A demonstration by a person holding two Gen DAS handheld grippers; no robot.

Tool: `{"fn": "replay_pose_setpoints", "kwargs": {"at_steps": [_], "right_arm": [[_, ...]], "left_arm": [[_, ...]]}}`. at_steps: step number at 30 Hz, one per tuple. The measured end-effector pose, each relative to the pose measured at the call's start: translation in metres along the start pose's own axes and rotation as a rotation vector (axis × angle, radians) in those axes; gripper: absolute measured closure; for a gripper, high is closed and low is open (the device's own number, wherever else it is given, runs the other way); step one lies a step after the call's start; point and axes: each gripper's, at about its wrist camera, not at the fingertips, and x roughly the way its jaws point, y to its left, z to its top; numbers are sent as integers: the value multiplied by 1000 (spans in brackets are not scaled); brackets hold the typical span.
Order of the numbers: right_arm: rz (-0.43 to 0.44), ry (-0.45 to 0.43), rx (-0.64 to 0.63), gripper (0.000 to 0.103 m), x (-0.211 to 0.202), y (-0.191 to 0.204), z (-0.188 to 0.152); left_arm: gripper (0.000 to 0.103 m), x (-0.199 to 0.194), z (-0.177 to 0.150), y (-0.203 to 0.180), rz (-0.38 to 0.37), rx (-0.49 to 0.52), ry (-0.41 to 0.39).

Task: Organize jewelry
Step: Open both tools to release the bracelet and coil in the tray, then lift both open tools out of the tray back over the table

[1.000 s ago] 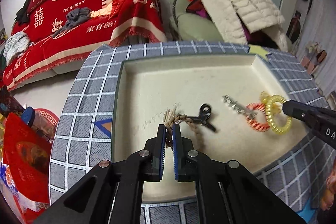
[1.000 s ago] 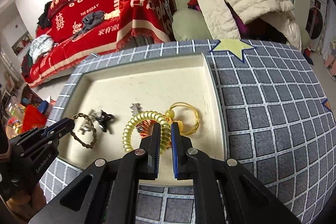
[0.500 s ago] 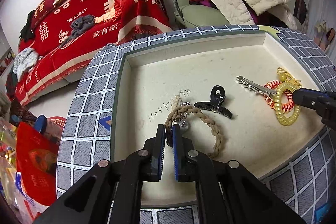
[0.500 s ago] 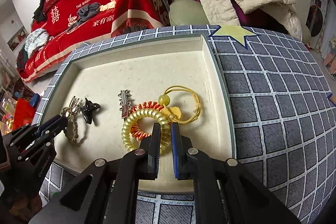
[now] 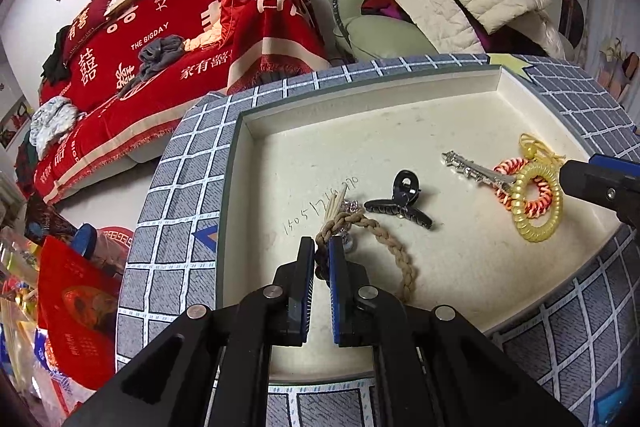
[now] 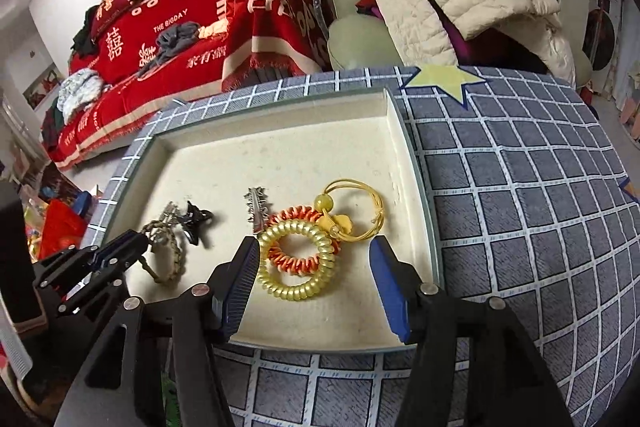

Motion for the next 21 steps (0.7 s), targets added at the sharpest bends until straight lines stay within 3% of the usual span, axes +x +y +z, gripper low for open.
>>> {"fn": "replay_pose_setpoints", "kwargs": {"at_steps": [21], "right_arm": [[-9, -48, -14, 41, -28, 7, -3]], "left_arm": [[75, -28, 7, 12, -48, -56, -51]]}}
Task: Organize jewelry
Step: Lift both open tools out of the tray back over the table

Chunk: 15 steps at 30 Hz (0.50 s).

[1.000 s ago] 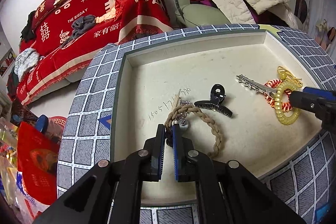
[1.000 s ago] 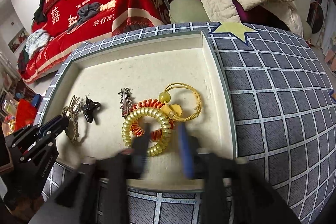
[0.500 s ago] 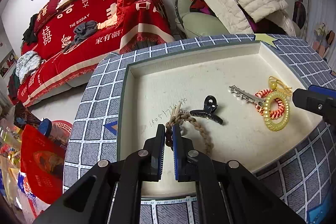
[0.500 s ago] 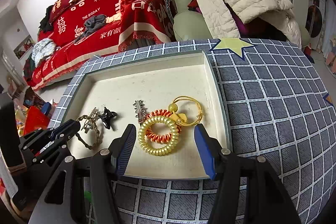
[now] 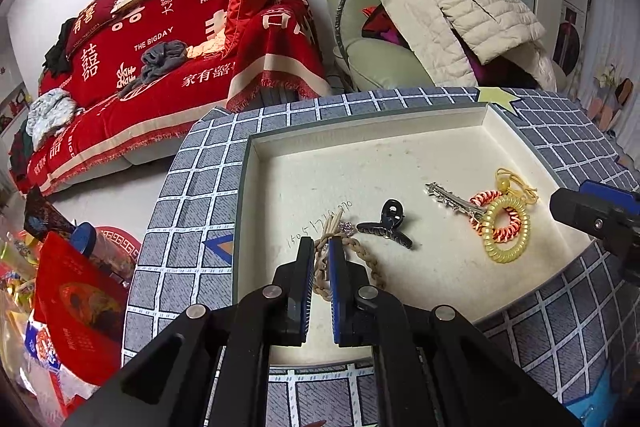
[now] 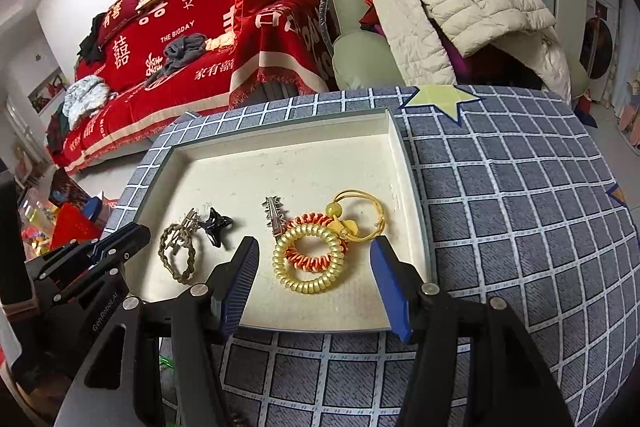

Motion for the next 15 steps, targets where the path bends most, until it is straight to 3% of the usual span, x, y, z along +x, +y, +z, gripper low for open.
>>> {"fn": "replay_pose_setpoints", "kwargs": {"at_steps": [4, 5, 6, 13, 15], "right_arm": [[6, -1, 1, 40, -5, 0, -2], [6, -1, 1, 38, -5, 0, -3], [4, -4, 0, 36, -6, 0, -3], [-8, -66, -23, 17, -21, 5, -8], [16, -96, -10, 0, -28, 5, -9]], "left_arm": [[73, -1, -1, 0, -1, -1, 1], [62, -2, 0, 0, -3, -4, 3], [3, -3, 0, 0, -4, -7, 6], [0, -13, 2, 0, 19, 8, -31], [0, -16, 1, 1, 28, 3, -40]]}}
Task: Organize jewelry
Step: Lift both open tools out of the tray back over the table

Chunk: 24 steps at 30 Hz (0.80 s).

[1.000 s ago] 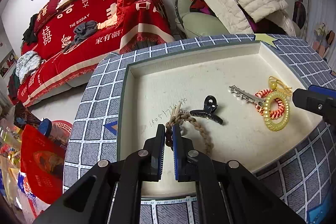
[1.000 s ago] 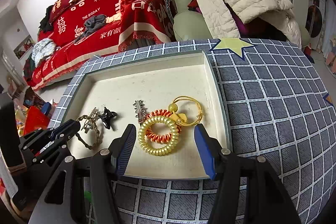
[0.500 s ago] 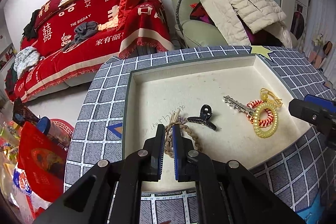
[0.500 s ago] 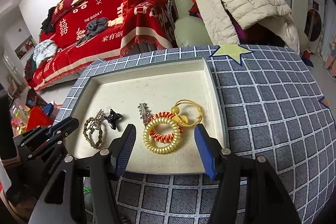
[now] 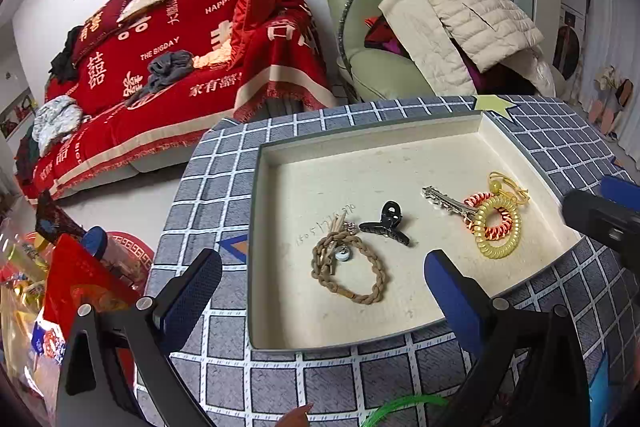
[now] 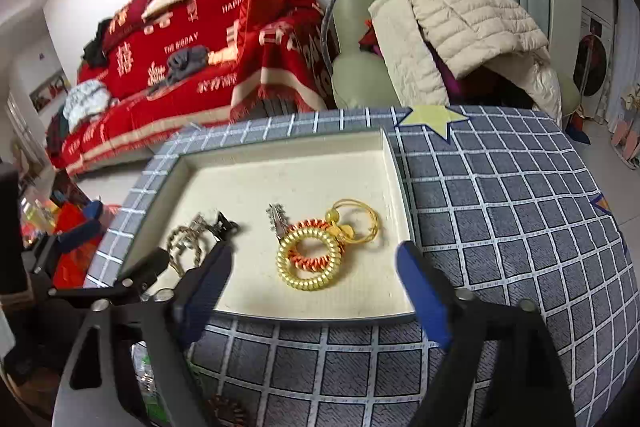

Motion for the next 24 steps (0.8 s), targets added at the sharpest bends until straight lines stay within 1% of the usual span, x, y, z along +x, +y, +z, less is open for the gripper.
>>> {"fn": "replay_pose_setpoints", "kwargs": {"at_steps": [2, 5, 10, 13, 16, 19, 24], "right_arm": [[28, -60, 11, 0, -12, 0, -1], [35, -83, 1, 0, -22, 3, -2], [38, -48, -21, 0, -30, 10, -2], [32, -17, -9, 0, -35, 11, -4], [40, -7, 13, 0, -42, 7, -8], [29, 0, 12, 0, -49, 6, -13], [32, 13, 22, 0, -60, 3, -23]], "left_arm": [[0, -3, -3, 2, 2, -9, -2], [0, -10, -10, 4, 7, -19, -7], [0, -23, -17, 4, 8, -20, -13], [0, -32, -22, 3, 8, -15, -17], [0, -40, -28, 3, 8, -14, -19], [0, -47, -36, 4, 8, -14, -11], [0, -54, -50, 10, -3, -41, 2]]}}
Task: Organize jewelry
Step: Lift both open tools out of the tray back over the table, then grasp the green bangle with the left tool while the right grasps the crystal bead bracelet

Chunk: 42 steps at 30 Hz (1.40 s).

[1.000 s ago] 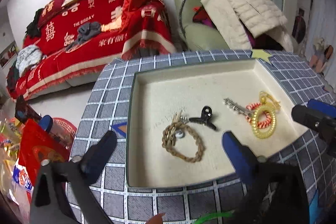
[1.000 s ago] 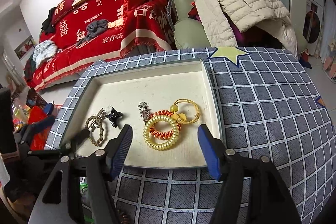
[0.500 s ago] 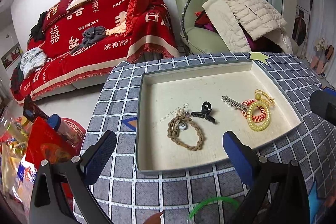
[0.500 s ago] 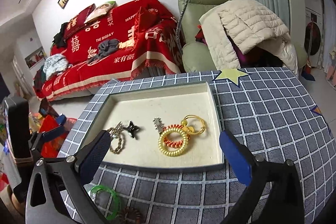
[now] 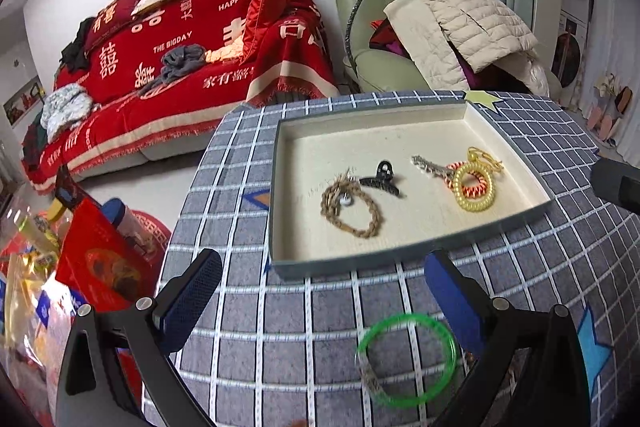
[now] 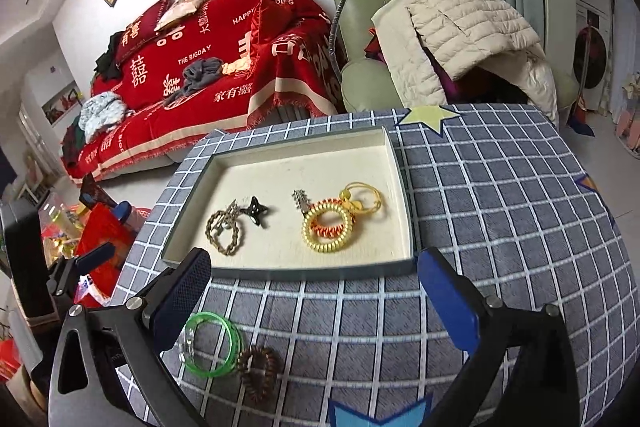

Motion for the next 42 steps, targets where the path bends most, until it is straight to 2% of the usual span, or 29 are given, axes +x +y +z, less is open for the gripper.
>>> {"fn": "replay_pose_setpoints", "kwargs": {"at_steps": [8, 16, 26, 32, 34, 42], "right_arm": [[-8, 26, 11, 0, -14, -6, -17], [-20, 106, 28, 0, -15, -14, -52], [-51, 228, 92, 0, -18, -30, -107], [-87, 254, 90, 0, -24, -31, -130], [-94, 261, 84, 2, -25, -30, -135], [-120, 281, 44, 21, -17, -20, -146]], "left_arm": [[0, -6, -30, 8, -3, -17, 43], [0, -6, -59, 12, -13, -48, 100], [0, -4, -78, 16, -14, -81, 145], [0, -3, -80, 12, -12, -73, 148], [0, -2, -79, 12, -11, -75, 152], [0, 7, -76, 11, -12, -89, 167]]}}
